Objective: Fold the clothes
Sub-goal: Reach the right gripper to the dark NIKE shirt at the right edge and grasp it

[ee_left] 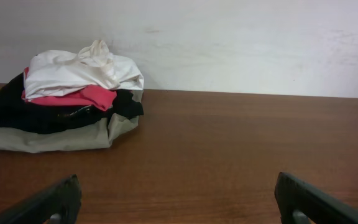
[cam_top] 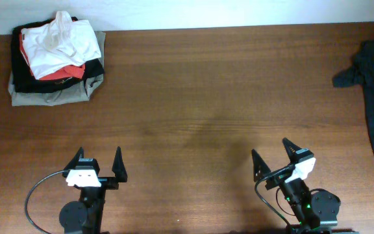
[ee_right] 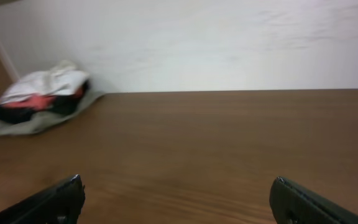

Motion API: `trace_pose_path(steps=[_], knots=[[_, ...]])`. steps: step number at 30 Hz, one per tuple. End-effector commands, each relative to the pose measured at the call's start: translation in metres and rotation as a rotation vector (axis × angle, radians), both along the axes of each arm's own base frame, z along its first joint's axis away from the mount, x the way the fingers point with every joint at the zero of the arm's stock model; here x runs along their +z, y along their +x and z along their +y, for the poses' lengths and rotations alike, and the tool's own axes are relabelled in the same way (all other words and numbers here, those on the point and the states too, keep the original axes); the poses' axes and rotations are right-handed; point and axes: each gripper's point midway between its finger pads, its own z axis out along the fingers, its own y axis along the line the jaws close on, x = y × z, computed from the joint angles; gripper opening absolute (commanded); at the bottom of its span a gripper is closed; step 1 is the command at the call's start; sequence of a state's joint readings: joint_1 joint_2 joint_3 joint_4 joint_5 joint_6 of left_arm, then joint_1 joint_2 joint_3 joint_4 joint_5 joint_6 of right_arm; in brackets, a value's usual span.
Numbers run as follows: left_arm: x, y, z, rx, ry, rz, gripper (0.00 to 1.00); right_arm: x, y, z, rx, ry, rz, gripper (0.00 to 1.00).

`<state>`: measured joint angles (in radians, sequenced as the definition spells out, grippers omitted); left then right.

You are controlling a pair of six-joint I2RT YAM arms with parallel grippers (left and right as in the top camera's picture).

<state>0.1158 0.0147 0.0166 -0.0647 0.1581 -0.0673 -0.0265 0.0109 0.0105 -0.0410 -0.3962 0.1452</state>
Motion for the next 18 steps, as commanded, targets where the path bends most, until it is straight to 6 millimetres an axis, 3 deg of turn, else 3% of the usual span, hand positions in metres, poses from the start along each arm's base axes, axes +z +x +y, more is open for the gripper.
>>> trace_pose_path(steps=[1,18], knots=[[-0.002,-0.0002,-0.0005,-0.007,0.019,-0.001,0.99,-0.0018,-0.0076,0.0163,0.108,0.0,0.001,0.99],[-0.0019,-0.0002,-0.0005,-0.007,0.019,-0.002,0.99,0.0042,-0.0119,0.0244,0.16,0.023,-0.014,0.99]])
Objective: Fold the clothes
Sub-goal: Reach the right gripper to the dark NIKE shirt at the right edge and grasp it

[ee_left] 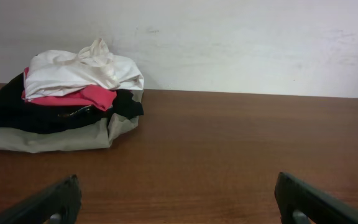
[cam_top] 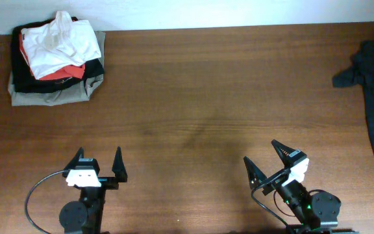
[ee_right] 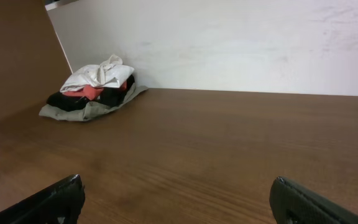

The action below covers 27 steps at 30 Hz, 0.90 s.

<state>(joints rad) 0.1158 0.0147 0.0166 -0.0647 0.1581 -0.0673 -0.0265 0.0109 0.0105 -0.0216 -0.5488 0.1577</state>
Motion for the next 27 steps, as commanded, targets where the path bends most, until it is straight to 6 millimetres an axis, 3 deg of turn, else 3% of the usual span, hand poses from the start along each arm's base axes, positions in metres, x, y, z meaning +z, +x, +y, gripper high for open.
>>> trace_pose_path(steps=[1,20,27], knots=[[-0.002,0.0,-0.001,-0.007,0.019,-0.001,0.99,0.0,0.0,0.0,0.002,0.01,0.001,0.99],[-0.002,0.0,0.0,-0.007,0.019,-0.001,0.99,0.056,0.007,-0.036,-0.222,0.073,-0.119,0.99],[-0.002,0.0,-0.001,-0.007,0.019,-0.002,0.99,0.058,0.019,-0.05,-0.308,0.07,-0.057,0.99]])
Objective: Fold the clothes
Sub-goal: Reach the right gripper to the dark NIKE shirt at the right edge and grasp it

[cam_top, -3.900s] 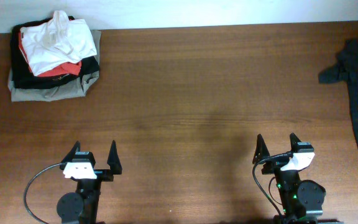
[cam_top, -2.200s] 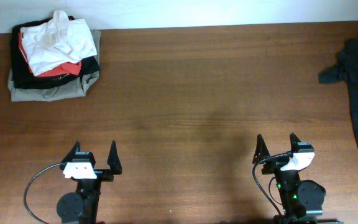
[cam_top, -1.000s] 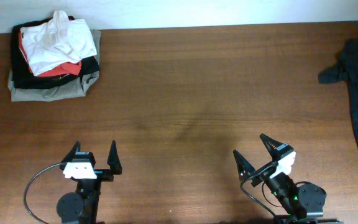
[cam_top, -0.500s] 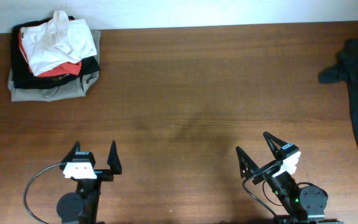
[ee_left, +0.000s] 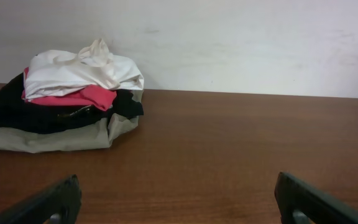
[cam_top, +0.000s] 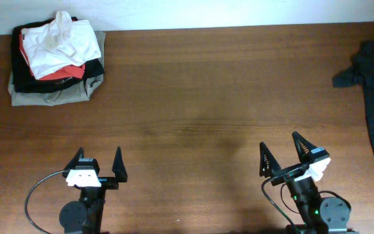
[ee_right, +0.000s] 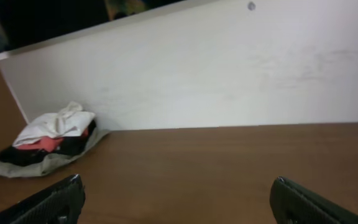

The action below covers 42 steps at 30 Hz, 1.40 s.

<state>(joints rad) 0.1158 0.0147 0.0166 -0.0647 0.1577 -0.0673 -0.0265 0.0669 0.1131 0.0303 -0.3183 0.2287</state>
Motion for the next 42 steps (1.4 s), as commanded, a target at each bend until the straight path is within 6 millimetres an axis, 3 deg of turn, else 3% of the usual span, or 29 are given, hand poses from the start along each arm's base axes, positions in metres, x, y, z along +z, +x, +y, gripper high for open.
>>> trace_pose_path(steps=[1,7,12,17,21,25,26,30,33,37,38,40,42], knots=[[-0.002,0.0,-0.001,-0.008,0.019,-0.001,0.99,0.009,0.01,-0.018,-0.101,0.007,0.033,0.99],[-0.002,0.0,-0.001,-0.008,0.019,-0.002,0.99,0.019,0.04,-0.033,-0.186,0.004,0.168,0.99],[-0.002,0.0,-0.001,-0.008,0.019,-0.001,0.99,0.026,0.087,-0.053,-0.272,-0.133,0.412,0.99],[-0.002,0.0,-0.001,-0.008,0.019,-0.001,0.99,0.026,0.117,-0.088,-0.387,-0.18,0.671,0.99],[-0.002,0.0,-0.001,-0.008,0.019,-0.002,0.99,0.022,0.131,-0.139,-0.577,-0.196,0.726,0.99],[-0.002,0.0,-0.001,-0.008,0.019,-0.001,0.99,-0.008,0.133,-0.21,-0.745,-0.098,0.791,0.99],[-0.002,0.0,-0.001,-0.008,0.019,-0.002,0.99,-0.016,0.136,-0.221,-0.745,-0.075,0.801,0.98],[-0.002,0.0,-0.001,-0.008,0.019,-0.001,0.99,-0.048,0.162,-0.249,-0.673,0.024,0.782,0.99],[-0.002,0.0,-0.001,-0.008,0.019,-0.001,0.99,-0.063,0.184,-0.261,-0.626,0.0,0.802,1.0],[-0.002,0.0,-0.001,-0.007,0.019,-0.001,0.99,-0.079,0.214,-0.286,-0.618,-0.047,0.945,0.99],[-0.002,0.0,-0.001,-0.008,0.019,-0.001,0.99,-0.083,0.223,-0.301,-0.648,-0.057,1.004,0.99],[-0.002,0.0,-0.001,-0.007,0.019,-0.002,0.99,-0.087,0.235,-0.321,-0.682,-0.083,1.093,1.0],[-0.002,0.0,-0.001,-0.008,0.019,-0.001,0.99,-0.089,0.24,-0.329,-0.67,-0.097,1.123,1.0]])
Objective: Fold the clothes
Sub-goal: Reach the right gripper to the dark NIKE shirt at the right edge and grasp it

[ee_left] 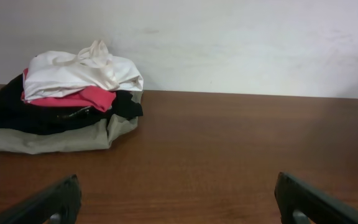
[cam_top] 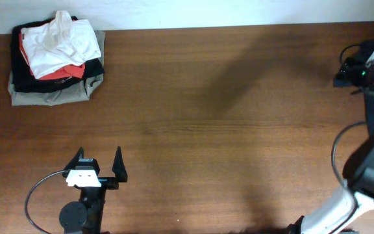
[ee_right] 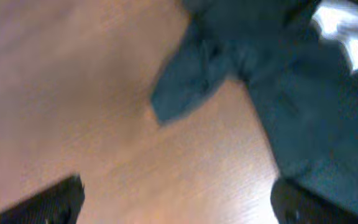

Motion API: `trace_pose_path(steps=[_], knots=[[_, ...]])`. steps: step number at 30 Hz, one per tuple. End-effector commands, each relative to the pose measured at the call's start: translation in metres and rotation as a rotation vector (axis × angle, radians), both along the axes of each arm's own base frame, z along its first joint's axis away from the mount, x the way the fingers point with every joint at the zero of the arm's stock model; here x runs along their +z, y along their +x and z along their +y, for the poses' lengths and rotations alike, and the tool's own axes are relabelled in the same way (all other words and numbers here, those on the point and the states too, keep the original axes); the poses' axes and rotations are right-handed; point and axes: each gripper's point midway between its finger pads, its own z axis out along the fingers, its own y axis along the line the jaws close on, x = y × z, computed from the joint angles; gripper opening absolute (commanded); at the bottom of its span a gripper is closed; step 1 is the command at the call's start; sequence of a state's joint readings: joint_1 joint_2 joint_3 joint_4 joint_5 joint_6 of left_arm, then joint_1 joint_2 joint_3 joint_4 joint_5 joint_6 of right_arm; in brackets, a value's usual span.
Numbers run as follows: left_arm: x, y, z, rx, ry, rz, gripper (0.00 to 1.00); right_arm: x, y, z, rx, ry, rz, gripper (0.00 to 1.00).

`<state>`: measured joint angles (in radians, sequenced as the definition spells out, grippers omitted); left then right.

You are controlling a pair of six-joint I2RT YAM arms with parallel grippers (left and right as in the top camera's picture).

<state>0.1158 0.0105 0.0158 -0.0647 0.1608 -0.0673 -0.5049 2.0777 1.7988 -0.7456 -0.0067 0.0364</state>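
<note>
A dark unfolded garment (ee_right: 303, 81) lies at the table's right edge, one sleeve (ee_right: 185, 87) sticking out to the left. In the overhead view its sleeve (cam_top: 341, 79) shows beside my right gripper (cam_top: 361, 67), which hangs over it at the far right. The right wrist view is blurred; my right gripper (ee_right: 173, 208) is open there, above bare wood just beside the cloth, and holds nothing. My left gripper (cam_top: 98, 166) rests open near the front left, also empty (ee_left: 179, 202).
A stack of folded clothes (cam_top: 56, 57), white on red on black on khaki, sits at the back left corner by the white wall (ee_left: 229, 43). The brown wooden table (cam_top: 206, 104) stretches between the stack and the dark garment.
My right arm has gone from its spot at the front right of the table to the back right, with its open gripper now over the dark garment. The left arm has not moved.
Both grippers stood open at the table's front edge, the right one turned toward the folded stack. At the two following moments the right gripper had swung a little in place. Now it has reached out over the dark garment at the right edge.
</note>
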Motion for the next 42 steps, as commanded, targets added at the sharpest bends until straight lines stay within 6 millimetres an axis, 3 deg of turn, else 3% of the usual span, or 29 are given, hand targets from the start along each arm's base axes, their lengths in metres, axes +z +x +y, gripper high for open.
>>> trace_pose_path(steps=[1,9,15,26,29,32,35,40,42], knots=[[-0.003,0.0,0.0,-0.005,0.019,0.002,0.99,0.004,0.018,-0.032,0.005,-0.069,0.038,0.99],[-0.003,0.0,0.0,-0.005,0.018,0.002,0.99,-0.036,0.013,-0.078,-0.062,-0.087,0.079,0.99],[-0.003,0.0,0.0,-0.005,0.018,0.002,0.99,-0.073,0.024,-0.086,-0.062,-0.092,0.088,1.0],[-0.003,0.0,0.0,-0.005,0.019,0.002,0.99,-0.11,0.033,-0.093,-0.084,-0.084,0.077,0.81],[-0.003,0.0,0.0,-0.005,0.019,0.002,0.99,-0.115,0.034,-0.094,-0.084,-0.085,0.075,0.64],[-0.003,0.0,0.0,-0.005,0.018,0.002,0.99,-0.115,0.036,-0.095,-0.085,-0.089,0.068,0.59],[-0.002,0.0,0.0,-0.005,0.018,0.002,0.99,-0.115,0.036,-0.096,-0.085,-0.09,0.067,0.29],[-0.003,0.0,0.0,-0.005,0.018,0.002,0.99,-0.115,0.036,-0.095,-0.106,-0.078,0.063,0.04],[-0.002,0.0,0.0,-0.005,0.018,0.002,0.99,-0.116,0.034,-0.094,-0.113,-0.07,0.067,0.04]])
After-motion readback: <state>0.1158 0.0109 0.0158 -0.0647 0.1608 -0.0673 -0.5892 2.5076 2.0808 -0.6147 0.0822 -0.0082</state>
